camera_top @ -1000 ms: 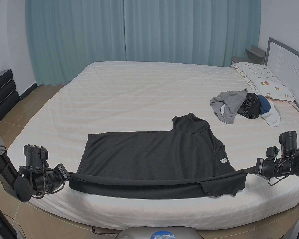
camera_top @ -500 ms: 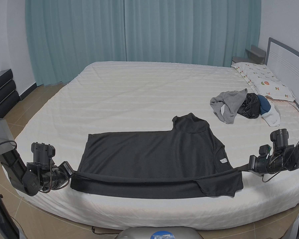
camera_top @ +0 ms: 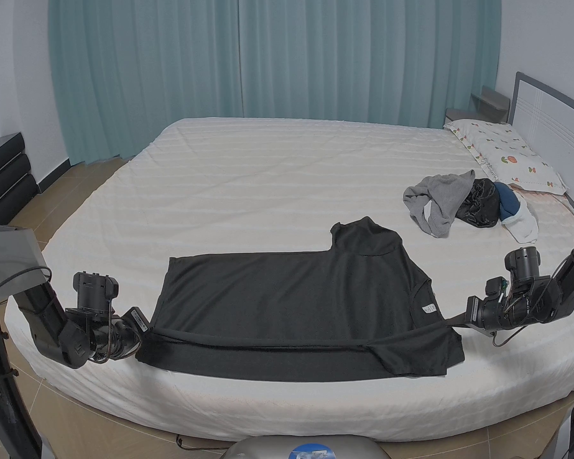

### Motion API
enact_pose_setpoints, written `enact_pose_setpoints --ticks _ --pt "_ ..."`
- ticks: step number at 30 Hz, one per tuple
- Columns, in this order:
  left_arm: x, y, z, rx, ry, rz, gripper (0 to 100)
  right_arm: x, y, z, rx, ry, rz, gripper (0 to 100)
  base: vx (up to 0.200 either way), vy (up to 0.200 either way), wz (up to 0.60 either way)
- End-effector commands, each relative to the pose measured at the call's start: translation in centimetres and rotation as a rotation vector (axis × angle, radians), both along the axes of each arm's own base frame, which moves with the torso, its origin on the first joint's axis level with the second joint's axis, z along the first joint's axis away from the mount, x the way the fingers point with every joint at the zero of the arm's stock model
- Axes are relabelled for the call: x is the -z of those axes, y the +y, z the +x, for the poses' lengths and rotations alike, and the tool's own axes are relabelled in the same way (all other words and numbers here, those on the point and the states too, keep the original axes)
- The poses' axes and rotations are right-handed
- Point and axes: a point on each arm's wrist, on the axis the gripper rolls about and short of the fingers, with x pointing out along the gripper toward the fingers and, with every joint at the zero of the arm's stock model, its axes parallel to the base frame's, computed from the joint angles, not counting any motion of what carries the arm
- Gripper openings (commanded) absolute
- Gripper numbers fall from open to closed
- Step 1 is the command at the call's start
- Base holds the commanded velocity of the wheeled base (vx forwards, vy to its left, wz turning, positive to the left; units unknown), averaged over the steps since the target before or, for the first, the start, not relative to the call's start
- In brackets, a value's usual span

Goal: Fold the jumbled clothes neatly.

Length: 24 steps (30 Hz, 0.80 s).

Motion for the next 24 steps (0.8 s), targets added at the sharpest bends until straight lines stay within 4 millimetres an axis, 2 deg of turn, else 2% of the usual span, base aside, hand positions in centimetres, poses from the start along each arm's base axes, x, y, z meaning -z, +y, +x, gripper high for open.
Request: enact_pose_setpoints --ticks 1,2,8,11,16,20,24 --pt "0.7 -0.1 0.4 -0.006 0.016 -0.007 0 0.9 0.0 0.3 -0.001 0.02 0.003 100 0.0 0.0 0.0" --pt "0.9 -0.2 0.5 -0.004 0.02 -0.009 100 1.0 0.0 0.3 -0.001 0.025 0.003 100 0.0 0.0 0.0" --pt "0.8 -0.2 0.5 -0.02 0.013 -0.026 100 0.8 -0.1 0.0 0.01 0.029 0.016 100 0.0 0.0 0.0" --pt "0.6 -0.1 0.3 -0.023 0.013 -0.027 100 -0.3 0.0 -0.2 0.047 0.02 0.047 100 0.0 0.0 0.0" --pt "-1.2 0.2 -0.6 -0.042 -0.033 -0.043 100 -1.5 0.0 -1.5 0.097 0.028 0.094 100 0.0 0.0 0.0" --pt "-2.5 0.2 -1.1 -0.071 -0.068 -0.087 100 -1.1 -0.1 -2.6 0.108 0.064 0.115 100 0.0 0.0 0.0" --pt "-2.3 0.3 -1.2 -0.072 -0.056 -0.086 100 -0.5 -0.1 -3.1 0.103 0.083 0.143 100 0.0 0.0 0.0"
